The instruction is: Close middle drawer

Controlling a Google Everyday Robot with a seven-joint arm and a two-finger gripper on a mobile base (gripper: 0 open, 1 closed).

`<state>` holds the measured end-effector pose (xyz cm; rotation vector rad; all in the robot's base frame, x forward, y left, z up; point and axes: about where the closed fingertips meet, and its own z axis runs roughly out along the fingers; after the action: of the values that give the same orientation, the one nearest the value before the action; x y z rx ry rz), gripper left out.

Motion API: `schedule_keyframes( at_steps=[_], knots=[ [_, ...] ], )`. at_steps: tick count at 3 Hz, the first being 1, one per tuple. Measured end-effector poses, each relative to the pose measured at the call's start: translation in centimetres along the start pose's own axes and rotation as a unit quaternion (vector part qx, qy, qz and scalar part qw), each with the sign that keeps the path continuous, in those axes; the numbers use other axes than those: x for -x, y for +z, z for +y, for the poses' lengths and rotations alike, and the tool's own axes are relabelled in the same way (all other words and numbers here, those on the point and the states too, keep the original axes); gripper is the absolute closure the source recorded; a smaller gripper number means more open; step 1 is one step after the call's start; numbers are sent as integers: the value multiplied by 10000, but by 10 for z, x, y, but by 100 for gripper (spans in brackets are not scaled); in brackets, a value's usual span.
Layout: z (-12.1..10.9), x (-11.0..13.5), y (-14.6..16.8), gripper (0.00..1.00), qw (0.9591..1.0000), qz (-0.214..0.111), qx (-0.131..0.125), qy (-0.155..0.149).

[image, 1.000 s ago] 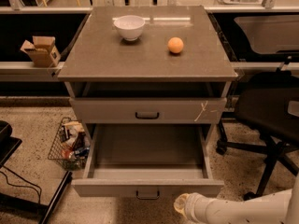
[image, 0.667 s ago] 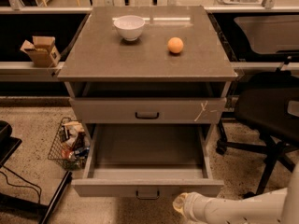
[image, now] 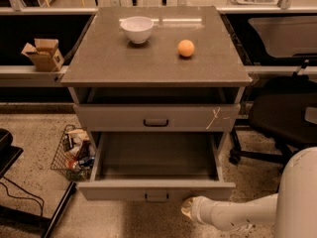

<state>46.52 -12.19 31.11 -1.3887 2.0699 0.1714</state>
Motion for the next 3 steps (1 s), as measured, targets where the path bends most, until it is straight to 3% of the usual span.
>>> schedule_keyframes(
  at_steps=[2,3],
  knots=[
    [-47,-7,31,100,9995,-97,-291,-107],
    [-100,-6,35,100,9980,-67,-547,-305]
  ],
)
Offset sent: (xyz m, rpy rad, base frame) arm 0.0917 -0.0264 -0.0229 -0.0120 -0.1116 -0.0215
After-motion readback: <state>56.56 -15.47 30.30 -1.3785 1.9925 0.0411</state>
